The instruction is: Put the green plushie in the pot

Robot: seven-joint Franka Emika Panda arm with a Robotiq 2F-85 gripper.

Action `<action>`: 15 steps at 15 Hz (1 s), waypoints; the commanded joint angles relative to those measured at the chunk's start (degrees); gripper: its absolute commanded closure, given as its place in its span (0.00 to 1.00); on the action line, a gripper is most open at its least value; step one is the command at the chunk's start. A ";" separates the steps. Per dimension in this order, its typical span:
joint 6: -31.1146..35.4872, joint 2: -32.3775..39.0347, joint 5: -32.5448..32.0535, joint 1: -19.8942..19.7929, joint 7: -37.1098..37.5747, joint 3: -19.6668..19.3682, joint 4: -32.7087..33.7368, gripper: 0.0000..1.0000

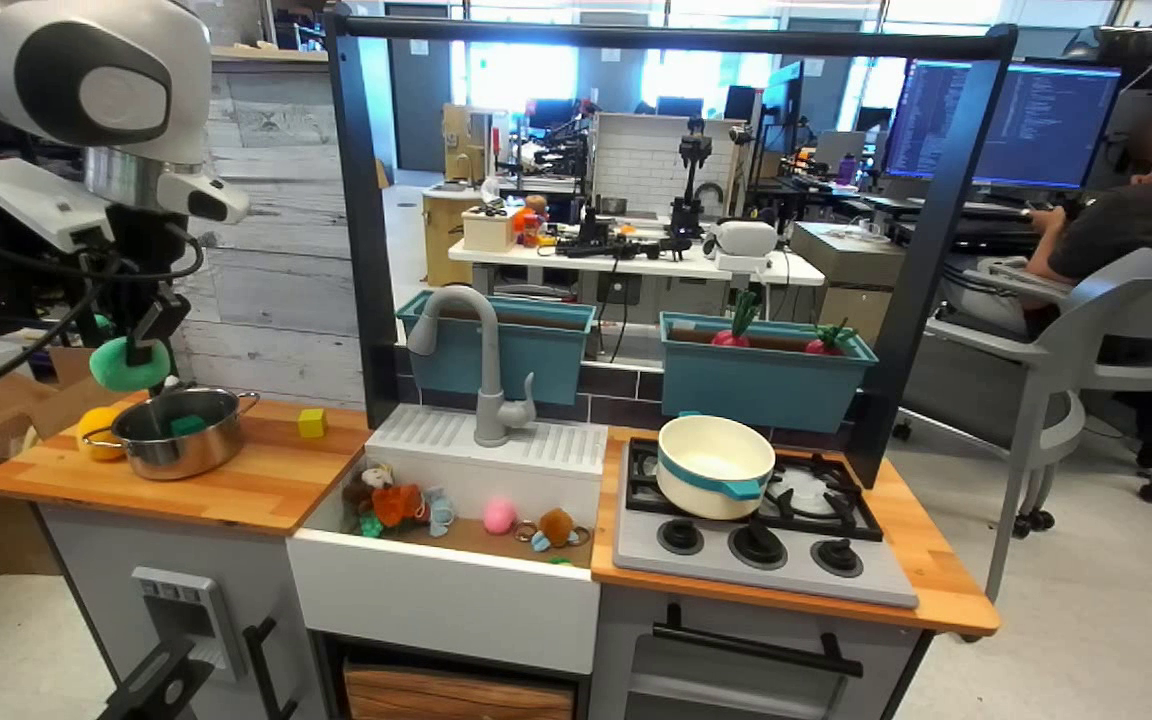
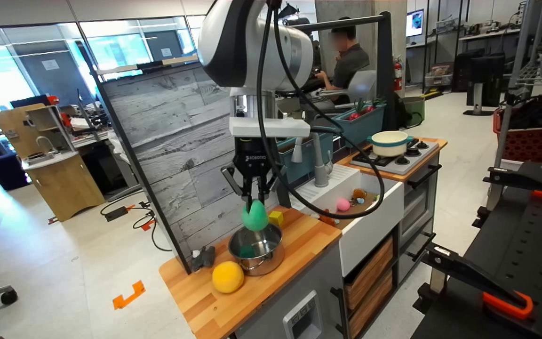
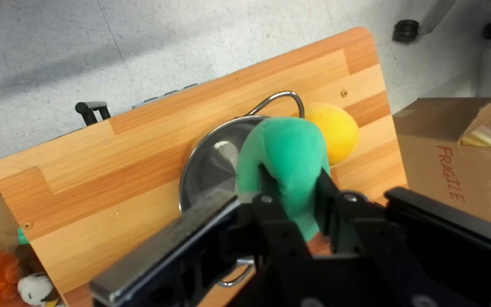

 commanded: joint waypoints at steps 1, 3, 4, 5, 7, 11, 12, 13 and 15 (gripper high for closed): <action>-0.47 0.28 -1.21 1.15 -1.19 -0.67 -0.59 0.45; -0.19 0.28 -1.24 1.17 -1.39 -0.70 -1.22 0.31; -0.25 0.23 -1.34 1.22 -1.45 -0.80 -1.44 0.24; -0.16 0.17 -1.40 1.23 -1.54 -0.87 -1.63 0.16; -0.03 0.10 -1.64 1.36 -1.60 -1.09 -1.87 0.01; 0.56 0.05 -1.94 1.41 -1.52 -1.17 -1.97 0.00; 0.25 0.09 -1.75 1.20 -1.58 -0.98 -1.86 0.00; -0.12 0.10 -1.70 1.12 -1.60 -0.92 -1.79 0.00; -1.85 0.04 -0.90 0.37 -2.14 -0.09 -1.53 0.00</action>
